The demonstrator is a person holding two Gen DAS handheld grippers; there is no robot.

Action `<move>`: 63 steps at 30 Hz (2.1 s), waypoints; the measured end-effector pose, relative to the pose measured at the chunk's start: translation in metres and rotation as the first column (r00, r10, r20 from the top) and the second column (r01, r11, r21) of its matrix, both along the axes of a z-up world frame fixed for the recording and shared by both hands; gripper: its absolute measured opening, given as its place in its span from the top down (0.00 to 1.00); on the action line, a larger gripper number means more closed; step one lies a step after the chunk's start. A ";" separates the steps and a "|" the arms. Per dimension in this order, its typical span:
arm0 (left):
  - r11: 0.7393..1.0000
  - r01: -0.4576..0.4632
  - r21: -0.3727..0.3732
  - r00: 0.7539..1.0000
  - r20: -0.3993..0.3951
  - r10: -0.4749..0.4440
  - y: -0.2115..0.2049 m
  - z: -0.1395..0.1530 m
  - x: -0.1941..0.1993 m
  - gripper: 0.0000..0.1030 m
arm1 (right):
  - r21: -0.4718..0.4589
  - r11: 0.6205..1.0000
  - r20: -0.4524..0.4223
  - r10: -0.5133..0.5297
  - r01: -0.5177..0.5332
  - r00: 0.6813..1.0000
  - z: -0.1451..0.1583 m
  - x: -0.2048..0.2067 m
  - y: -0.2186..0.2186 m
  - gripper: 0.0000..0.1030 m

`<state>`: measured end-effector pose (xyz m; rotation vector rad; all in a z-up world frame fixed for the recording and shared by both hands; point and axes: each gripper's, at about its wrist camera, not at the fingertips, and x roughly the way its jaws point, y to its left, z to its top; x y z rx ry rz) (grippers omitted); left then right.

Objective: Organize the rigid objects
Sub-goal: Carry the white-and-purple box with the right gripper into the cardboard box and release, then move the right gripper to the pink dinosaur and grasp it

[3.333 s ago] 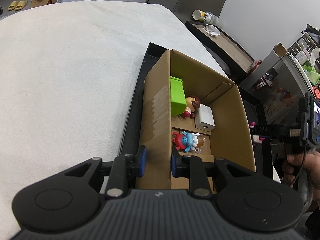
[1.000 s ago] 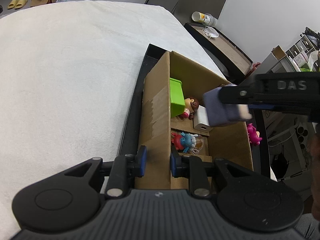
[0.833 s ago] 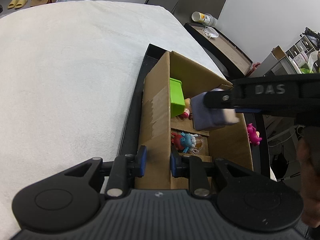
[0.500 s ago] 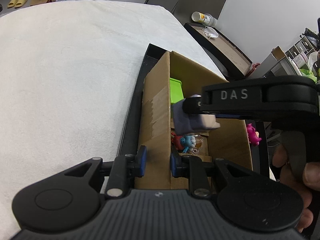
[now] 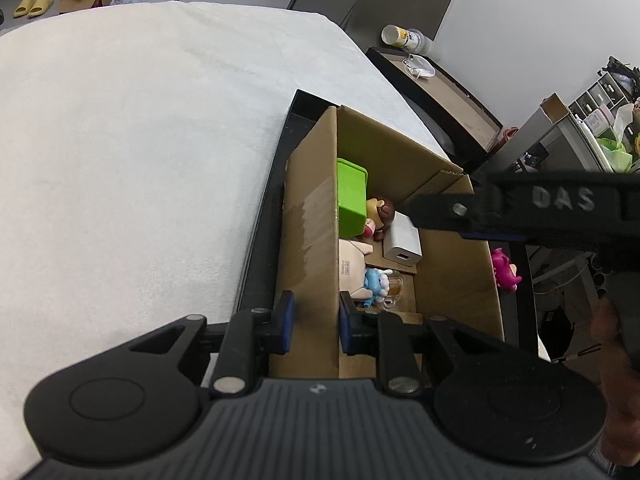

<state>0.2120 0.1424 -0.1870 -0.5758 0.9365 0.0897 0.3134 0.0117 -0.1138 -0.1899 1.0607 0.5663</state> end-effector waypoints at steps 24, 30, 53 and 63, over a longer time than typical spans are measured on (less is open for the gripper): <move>0.999 -0.018 0.029 1.000 0.001 0.018 -0.002 0.001 0.000 0.81 | -0.034 0.991 0.098 -0.129 0.133 0.987 0.021 0.008 -0.102 0.31; 0.999 -0.019 0.038 1.000 -0.004 0.019 -0.003 0.001 0.001 0.81 | -0.057 0.982 0.110 -0.171 0.178 0.979 0.017 0.017 -0.130 0.27; 0.996 -0.034 0.080 0.999 -0.040 0.037 -0.011 -0.003 0.009 0.81 | 0.021 0.935 0.109 -0.354 0.354 0.929 -0.050 0.073 -0.209 0.27; 0.993 -0.043 0.106 0.997 -0.057 0.049 -0.016 -0.004 0.015 0.81 | -0.003 0.942 0.161 -0.330 0.335 0.930 -0.080 0.090 -0.199 0.27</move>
